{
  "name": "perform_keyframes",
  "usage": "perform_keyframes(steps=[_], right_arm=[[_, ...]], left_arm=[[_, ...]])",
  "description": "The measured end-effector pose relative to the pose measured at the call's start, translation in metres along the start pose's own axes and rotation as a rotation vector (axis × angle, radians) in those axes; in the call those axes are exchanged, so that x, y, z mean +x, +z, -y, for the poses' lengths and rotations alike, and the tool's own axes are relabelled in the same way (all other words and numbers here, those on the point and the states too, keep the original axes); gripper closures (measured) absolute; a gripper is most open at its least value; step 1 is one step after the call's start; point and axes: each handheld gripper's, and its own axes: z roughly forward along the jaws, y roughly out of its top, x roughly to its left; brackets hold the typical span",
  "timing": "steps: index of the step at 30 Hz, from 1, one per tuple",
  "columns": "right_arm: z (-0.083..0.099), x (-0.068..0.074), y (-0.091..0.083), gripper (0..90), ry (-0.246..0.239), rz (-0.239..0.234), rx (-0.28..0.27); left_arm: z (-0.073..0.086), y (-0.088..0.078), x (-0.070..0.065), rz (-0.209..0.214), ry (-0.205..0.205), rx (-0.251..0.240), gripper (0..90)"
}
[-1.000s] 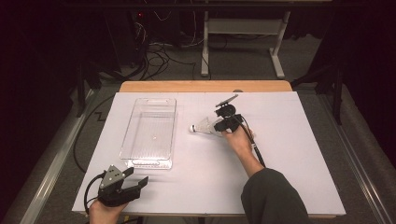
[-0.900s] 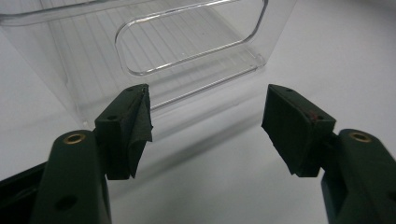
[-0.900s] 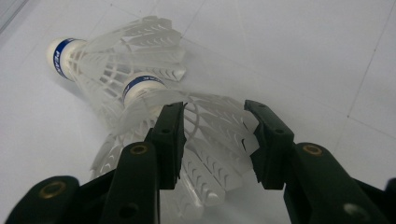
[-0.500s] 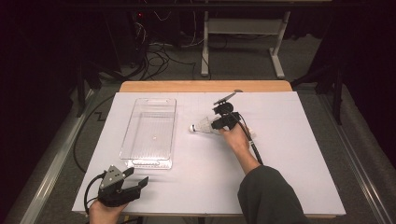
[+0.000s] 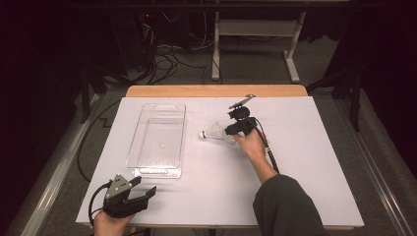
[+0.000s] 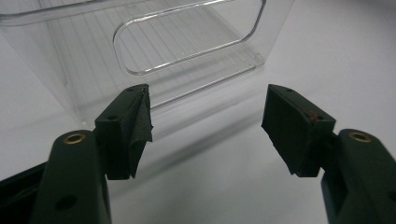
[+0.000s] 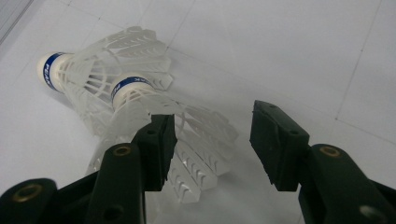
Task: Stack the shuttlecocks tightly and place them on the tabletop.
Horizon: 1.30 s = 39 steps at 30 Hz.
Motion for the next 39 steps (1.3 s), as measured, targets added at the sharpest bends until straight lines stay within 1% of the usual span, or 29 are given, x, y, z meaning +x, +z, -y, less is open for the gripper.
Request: perform_keyframes(steps=[4, 7, 11, 14, 19, 23, 26, 34, 39], right_arm=[[0.0005, -0.0026, -0.002, 51.3, 0.009, 0.004, 0.003], [0.001, -0.0043, -0.0035, 53.1, 0.016, 0.004, 0.009], [0.0016, -0.0064, -0.0051, 59.6, 0.021, 0.004, 0.014], [0.0015, -0.007, -0.0057, 64.8, 0.021, 0.012, 0.013], [0.0003, -0.0057, -0.0053, 69.2, 0.021, 0.016, 0.004], [-0.0008, -0.0051, -0.0039, 70.5, 0.022, 0.014, -0.009], [-0.0016, -0.005, -0.0029, 70.8, 0.025, 0.003, -0.015], [-0.002, -0.0041, -0.0021, 70.8, 0.011, -0.014, -0.027], [-0.0025, -0.0027, -0.0022, 70.8, 0.005, -0.021, -0.03]], left_arm=[[0.0001, -0.0001, 0.0001, 0.001, 0.0, 0.0, 34.0], [0.0001, 0.0, 0.0, 0.001, -0.001, 0.001, 34.0], [0.0, 0.0002, 0.0, 0.001, -0.001, 0.002, 34.1], [0.0, 0.0004, -0.0001, 0.001, -0.001, 0.002, 34.1], [0.0, 0.0006, -0.0001, 0.003, 0.001, 0.004, 34.1], [-0.0001, 0.0009, -0.0006, 0.004, 0.001, 0.001, 34.1], [-0.0002, 0.001, -0.0007, 0.004, 0.002, 0.003, 34.1], [-0.0004, 0.0016, -0.0011, 0.003, 0.013, 0.008, 34.1], [-0.0004, 0.0017, -0.0011, 0.003, 0.013, 0.01, 34.1]])
